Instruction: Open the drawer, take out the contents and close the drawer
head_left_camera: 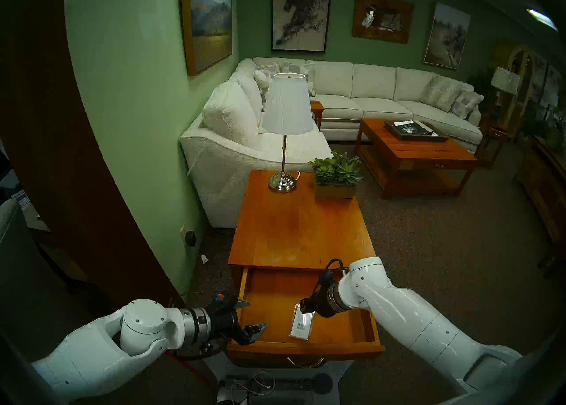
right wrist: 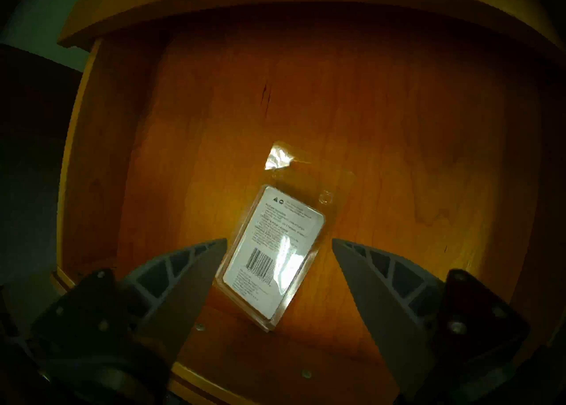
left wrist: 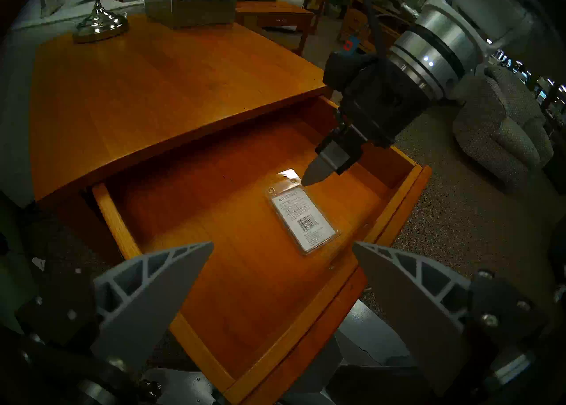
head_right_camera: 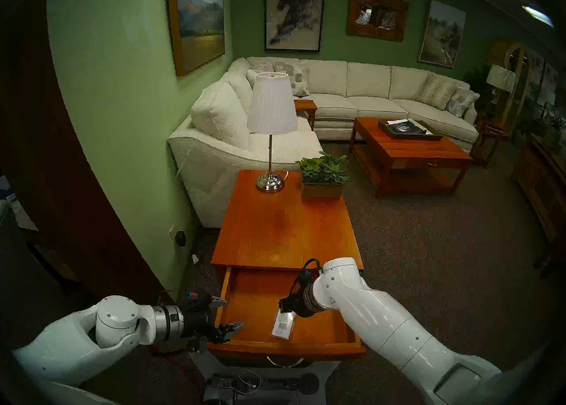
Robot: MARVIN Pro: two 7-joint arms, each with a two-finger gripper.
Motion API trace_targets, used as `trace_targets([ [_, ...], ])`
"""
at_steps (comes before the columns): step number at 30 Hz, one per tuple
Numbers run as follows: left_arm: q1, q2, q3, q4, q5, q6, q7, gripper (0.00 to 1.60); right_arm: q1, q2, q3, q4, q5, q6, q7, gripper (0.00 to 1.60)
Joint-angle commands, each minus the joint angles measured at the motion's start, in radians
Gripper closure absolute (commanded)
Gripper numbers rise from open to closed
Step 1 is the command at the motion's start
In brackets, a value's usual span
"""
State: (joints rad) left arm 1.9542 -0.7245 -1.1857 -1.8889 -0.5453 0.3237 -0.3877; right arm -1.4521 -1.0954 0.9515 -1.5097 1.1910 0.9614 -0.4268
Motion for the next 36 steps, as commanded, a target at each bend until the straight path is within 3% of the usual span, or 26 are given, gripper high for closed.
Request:
trace_targets([
  [1, -0.009, 0.001, -0.008, -0.025, -0.001, -0.005, 0.000, 0.00, 0.082, -0.014, -0.020, 0.019, -0.016, -0.001, 0.027, 0.32],
  [18, -0.008, 0.001, -0.008, -0.025, -0.001, -0.005, 0.000, 0.00, 0.116, -0.027, -0.076, 0.123, -0.054, -0.010, 0.081, 0.34],
  [28, -0.008, 0.001, -0.008, -0.025, -0.001, -0.005, 0.000, 0.00, 0.152, -0.077, -0.116, 0.247, -0.099, -0.070, 0.118, 0.34],
  [36, -0.009, 0.001, -0.008, -0.025, -0.001, -0.005, 0.000, 0.00, 0.163, -0.082, -0.124, 0.278, -0.096, -0.086, 0.166, 0.40],
])
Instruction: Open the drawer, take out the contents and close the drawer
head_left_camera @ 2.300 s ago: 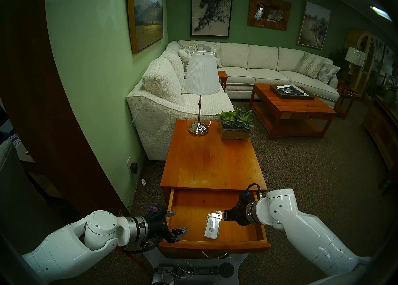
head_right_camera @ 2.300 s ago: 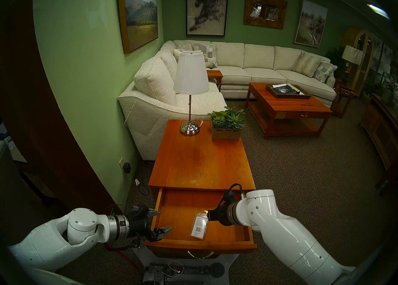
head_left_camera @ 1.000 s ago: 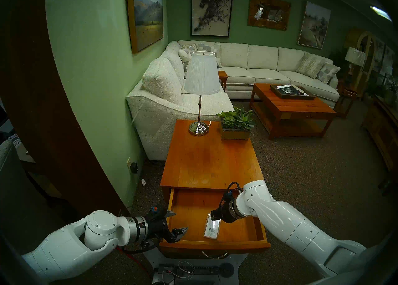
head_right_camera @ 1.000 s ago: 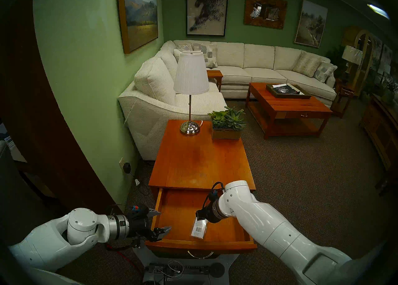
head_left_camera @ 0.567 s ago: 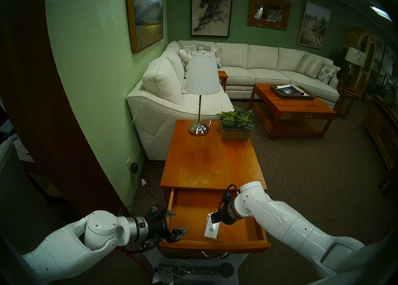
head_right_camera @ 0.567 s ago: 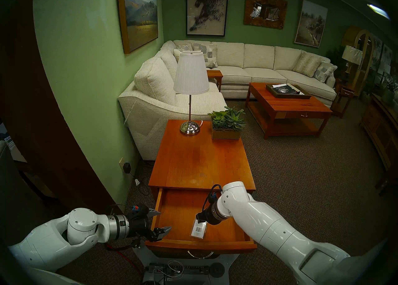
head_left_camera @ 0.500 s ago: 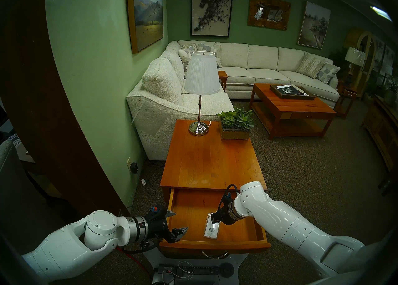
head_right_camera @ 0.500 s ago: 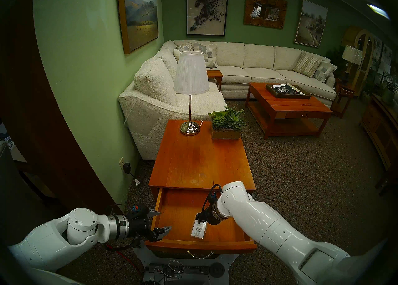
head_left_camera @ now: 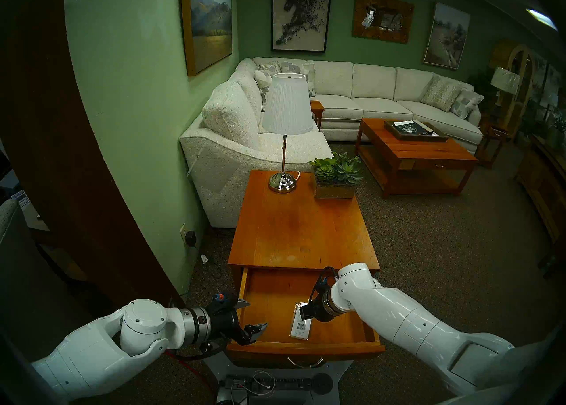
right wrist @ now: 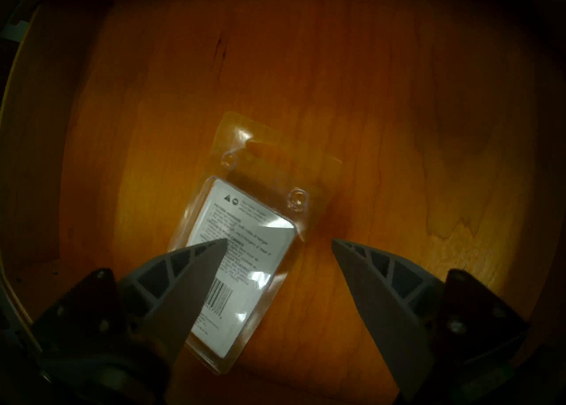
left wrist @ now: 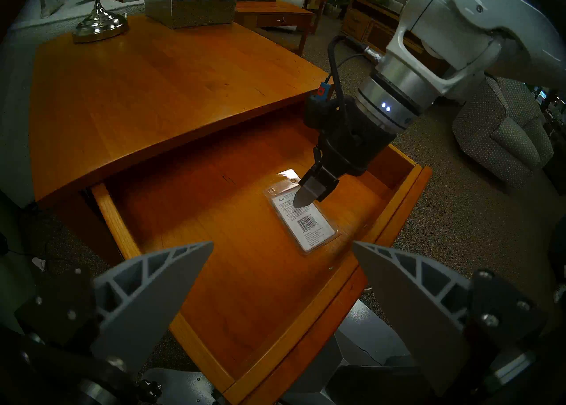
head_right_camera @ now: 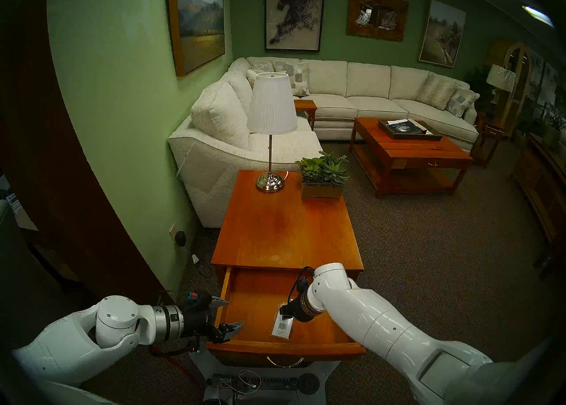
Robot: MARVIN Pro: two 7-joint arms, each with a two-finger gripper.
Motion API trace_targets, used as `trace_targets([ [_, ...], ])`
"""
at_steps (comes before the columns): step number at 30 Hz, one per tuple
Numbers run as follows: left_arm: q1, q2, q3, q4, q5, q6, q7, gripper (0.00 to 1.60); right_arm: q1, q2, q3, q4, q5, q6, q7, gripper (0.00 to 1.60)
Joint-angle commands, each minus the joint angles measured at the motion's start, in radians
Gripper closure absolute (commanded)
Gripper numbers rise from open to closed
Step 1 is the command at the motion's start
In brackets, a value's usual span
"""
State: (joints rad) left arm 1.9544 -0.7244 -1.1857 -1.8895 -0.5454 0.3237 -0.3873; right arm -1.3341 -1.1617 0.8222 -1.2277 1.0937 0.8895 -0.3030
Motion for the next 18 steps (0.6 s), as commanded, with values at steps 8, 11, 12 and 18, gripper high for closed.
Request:
trace_targets([
  [8, -0.008, 0.001, -0.008, -0.025, -0.001, -0.005, 0.000, 0.00, 0.057, -0.032, -0.006, 0.018, -0.007, -0.013, 0.058, 1.60],
  [11, -0.008, 0.001, -0.008, -0.025, -0.001, -0.005, 0.000, 0.00, 0.050, -0.021, 0.000, -0.002, -0.002, -0.003, 0.054, 1.60],
  [12, -0.008, 0.001, -0.008, -0.025, -0.001, -0.005, 0.000, 0.00, 0.046, -0.013, 0.004, -0.014, 0.000, 0.003, 0.052, 1.60],
  [18, -0.009, 0.001, -0.008, -0.024, -0.001, -0.005, -0.001, 0.00, 0.027, 0.043, 0.035, -0.113, 0.021, 0.054, 0.038, 1.60],
])
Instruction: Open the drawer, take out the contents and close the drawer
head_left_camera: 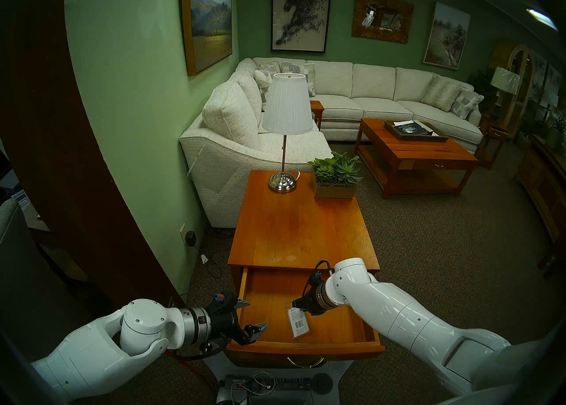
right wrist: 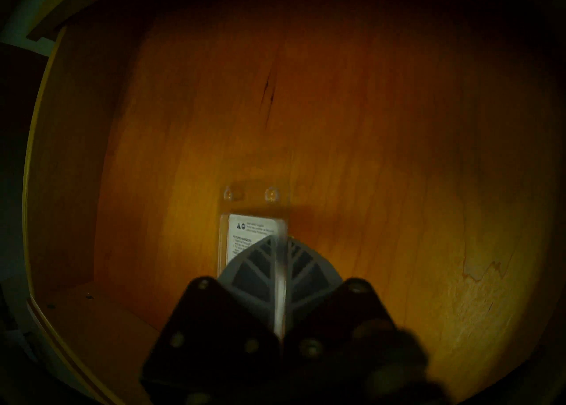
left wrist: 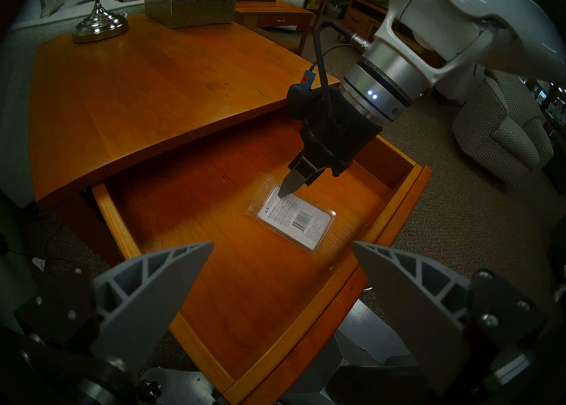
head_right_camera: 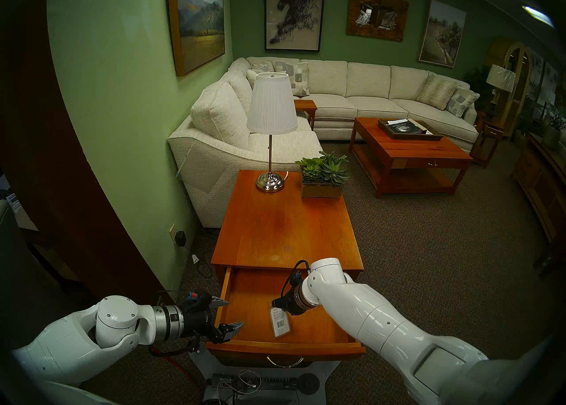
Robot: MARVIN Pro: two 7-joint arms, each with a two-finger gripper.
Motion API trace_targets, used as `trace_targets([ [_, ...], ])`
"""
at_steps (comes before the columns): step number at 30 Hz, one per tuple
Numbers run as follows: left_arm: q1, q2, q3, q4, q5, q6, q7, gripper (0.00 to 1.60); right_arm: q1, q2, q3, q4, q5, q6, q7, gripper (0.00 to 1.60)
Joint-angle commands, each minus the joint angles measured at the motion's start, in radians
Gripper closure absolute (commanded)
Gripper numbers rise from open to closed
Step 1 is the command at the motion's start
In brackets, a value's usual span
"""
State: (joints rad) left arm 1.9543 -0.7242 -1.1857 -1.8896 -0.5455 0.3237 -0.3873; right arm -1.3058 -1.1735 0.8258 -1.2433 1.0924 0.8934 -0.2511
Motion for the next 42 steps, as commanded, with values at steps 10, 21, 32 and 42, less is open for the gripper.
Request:
trace_targets([
  [10, -0.010, -0.001, -0.006, -0.021, -0.001, -0.005, -0.002, 0.00, 0.007, 0.144, 0.098, -0.222, 0.059, 0.067, -0.018, 1.60],
  [21, -0.011, -0.001, -0.006, -0.020, 0.000, -0.005, -0.002, 0.00, 0.036, 0.231, 0.193, -0.363, 0.099, 0.067, -0.023, 1.60],
  [32, -0.011, -0.001, -0.006, -0.021, 0.000, -0.005, -0.002, 0.00, 0.111, 0.202, 0.276, -0.306, 0.143, 0.067, -0.015, 1.60],
  [42, -0.011, -0.002, -0.005, -0.018, 0.000, -0.005, -0.002, 0.00, 0.190, 0.107, 0.360, -0.175, 0.137, 0.067, -0.006, 1.60],
])
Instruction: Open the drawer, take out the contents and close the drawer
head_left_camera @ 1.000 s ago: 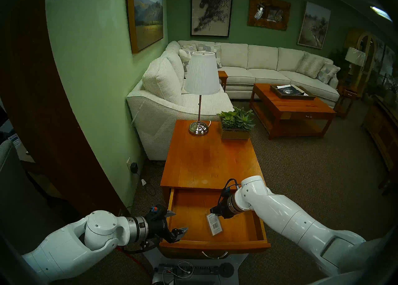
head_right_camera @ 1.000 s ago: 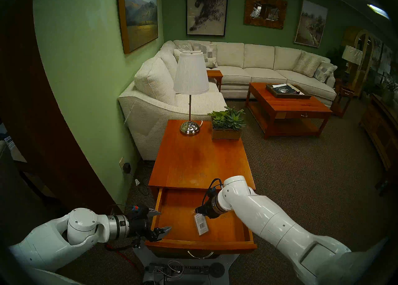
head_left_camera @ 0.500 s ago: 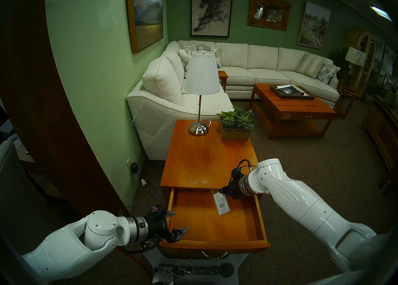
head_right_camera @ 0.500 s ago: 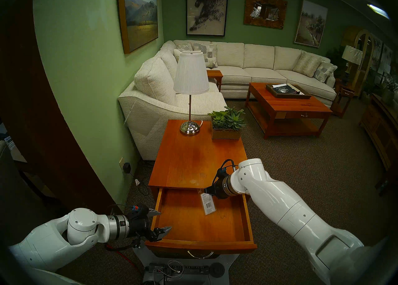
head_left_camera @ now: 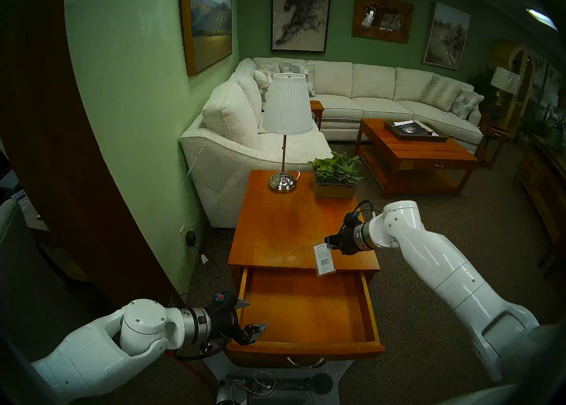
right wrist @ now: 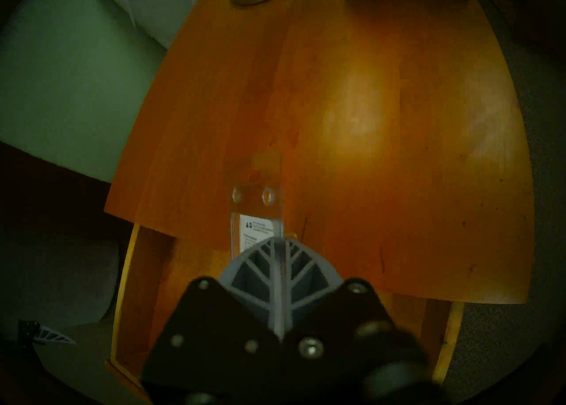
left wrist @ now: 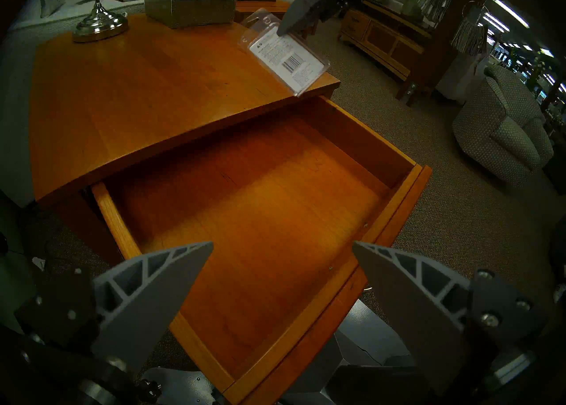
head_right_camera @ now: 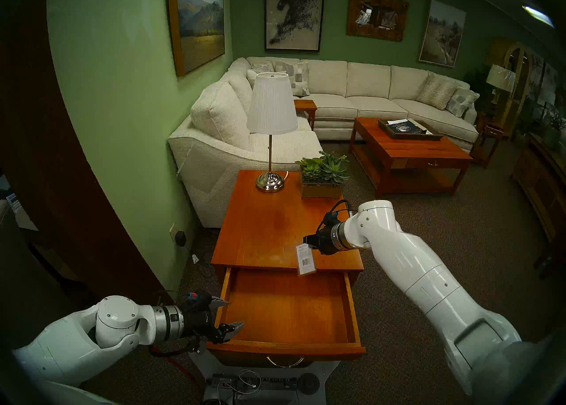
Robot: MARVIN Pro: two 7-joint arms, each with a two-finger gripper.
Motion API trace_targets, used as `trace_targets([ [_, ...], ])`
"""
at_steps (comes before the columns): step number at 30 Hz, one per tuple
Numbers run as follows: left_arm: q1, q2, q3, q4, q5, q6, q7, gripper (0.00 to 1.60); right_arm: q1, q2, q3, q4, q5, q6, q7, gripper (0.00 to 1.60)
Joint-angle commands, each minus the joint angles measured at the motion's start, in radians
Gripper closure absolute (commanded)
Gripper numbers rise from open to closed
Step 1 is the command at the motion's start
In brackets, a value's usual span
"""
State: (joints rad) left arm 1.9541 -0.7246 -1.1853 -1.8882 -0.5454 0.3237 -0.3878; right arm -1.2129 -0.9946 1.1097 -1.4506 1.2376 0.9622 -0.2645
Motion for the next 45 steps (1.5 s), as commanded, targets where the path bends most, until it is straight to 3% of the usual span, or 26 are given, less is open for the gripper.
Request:
trace_targets([
  [1, -0.011, -0.002, -0.006, -0.019, -0.001, -0.005, -0.002, 0.00, 0.122, -0.080, 0.068, 0.058, -0.007, -0.002, 0.007, 1.60],
  [11, -0.011, -0.002, -0.006, -0.019, -0.001, -0.005, -0.002, 0.00, 0.177, -0.194, 0.072, 0.220, -0.051, -0.009, -0.005, 1.60],
  [14, -0.011, -0.001, -0.006, -0.020, 0.000, -0.005, -0.002, 0.00, 0.225, -0.221, 0.039, 0.299, -0.077, -0.012, 0.000, 1.60],
  [18, -0.011, -0.001, -0.006, -0.020, 0.000, -0.005, -0.002, 0.00, 0.228, -0.253, 0.038, 0.349, -0.114, -0.043, 0.007, 1.60],
  [21, -0.011, -0.001, -0.006, -0.021, 0.000, -0.005, -0.002, 0.00, 0.287, -0.267, -0.002, 0.438, -0.134, -0.050, 0.023, 1.60],
  [22, -0.011, -0.001, -0.006, -0.021, 0.000, -0.005, -0.002, 0.00, 0.244, -0.273, 0.028, 0.406, -0.151, -0.068, 0.022, 1.60],
  [24, -0.011, -0.001, -0.006, -0.021, 0.000, -0.005, -0.002, 0.00, 0.283, -0.277, -0.002, 0.455, -0.162, -0.067, 0.030, 1.60],
  [25, -0.011, -0.001, -0.006, -0.021, 0.000, -0.005, -0.002, 0.00, 0.282, -0.280, -0.002, 0.460, -0.168, -0.071, 0.035, 1.57],
  [26, -0.011, -0.001, -0.006, -0.021, 0.000, -0.005, -0.002, 0.00, 0.293, -0.275, -0.021, 0.471, -0.182, -0.070, 0.040, 1.38],
  [27, -0.011, -0.001, -0.007, -0.021, 0.000, -0.005, -0.002, 0.00, 0.292, -0.275, -0.025, 0.472, -0.193, -0.073, 0.046, 0.95],
  [30, -0.011, -0.001, -0.007, -0.022, 0.000, -0.005, -0.002, 0.00, 0.325, -0.269, -0.064, 0.505, -0.212, -0.075, 0.075, 0.90],
  [32, -0.011, -0.001, -0.007, -0.022, 0.000, -0.005, -0.002, 0.00, 0.321, -0.266, -0.065, 0.498, -0.219, -0.078, 0.082, 0.90],
  [36, -0.010, 0.000, -0.007, -0.022, 0.000, -0.005, -0.002, 0.00, 0.330, -0.243, -0.102, 0.482, -0.241, -0.083, 0.127, 0.66],
  [45, -0.010, -0.001, -0.007, -0.022, 0.000, -0.005, -0.002, 0.00, 0.301, -0.172, -0.140, 0.352, -0.260, -0.062, 0.190, 0.83],
])
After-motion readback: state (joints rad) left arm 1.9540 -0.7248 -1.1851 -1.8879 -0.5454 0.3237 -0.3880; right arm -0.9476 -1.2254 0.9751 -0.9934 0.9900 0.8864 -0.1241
